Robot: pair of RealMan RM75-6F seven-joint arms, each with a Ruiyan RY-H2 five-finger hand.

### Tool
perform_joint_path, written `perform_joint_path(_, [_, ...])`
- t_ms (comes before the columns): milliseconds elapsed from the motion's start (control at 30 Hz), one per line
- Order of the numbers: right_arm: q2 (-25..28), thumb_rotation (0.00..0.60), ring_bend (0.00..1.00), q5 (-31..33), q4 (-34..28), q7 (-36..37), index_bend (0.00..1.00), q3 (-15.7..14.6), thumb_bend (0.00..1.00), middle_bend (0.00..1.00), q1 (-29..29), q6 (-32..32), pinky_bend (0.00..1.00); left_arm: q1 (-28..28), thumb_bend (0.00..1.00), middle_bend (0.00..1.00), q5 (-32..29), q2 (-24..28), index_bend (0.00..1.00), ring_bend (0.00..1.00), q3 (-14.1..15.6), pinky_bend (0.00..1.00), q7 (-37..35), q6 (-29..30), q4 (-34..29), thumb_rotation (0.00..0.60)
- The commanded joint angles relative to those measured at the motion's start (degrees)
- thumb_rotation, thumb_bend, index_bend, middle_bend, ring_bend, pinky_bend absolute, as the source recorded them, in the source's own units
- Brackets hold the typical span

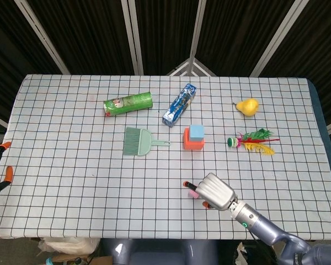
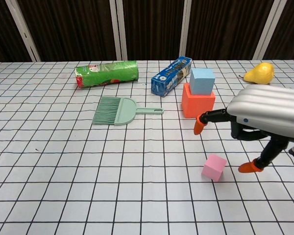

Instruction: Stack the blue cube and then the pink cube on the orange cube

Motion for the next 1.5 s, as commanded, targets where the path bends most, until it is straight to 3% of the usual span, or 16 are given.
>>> perform_joint_path(33, [-1.2,0.6,1.0,0.0,2.7,0.9,0.3,0.3,0.18,1.0,0.5,-1.5,0.84,-0.1,0.56,0.02,-0.1,-0.2,0.16,0.0,0.0,0.0,0.5,-0.1,-0.1,0.6])
perform_joint_path(300, [-4.2,0.6,1.0,-0.8,7.8,3.4,0.3,-0.3,0.18,1.0,0.9,-3.5,0.84,0.0,0.56,0.02,-0.5,-0.4,0.16,0.0,0.0,0.0,1.5,0.1,-0.3,0.6])
perform_joint_path(1500, [-8.6,0.6,1.0,-1.7,15.5,11.4,0.41,0.4,0.18,1.0,2.7,-5.0,0.84,-0.5,0.56,0.01,-1.4,-1.0,0.16,0.0,-0.1,0.0,3.7,-0.7,-0.4,0.6])
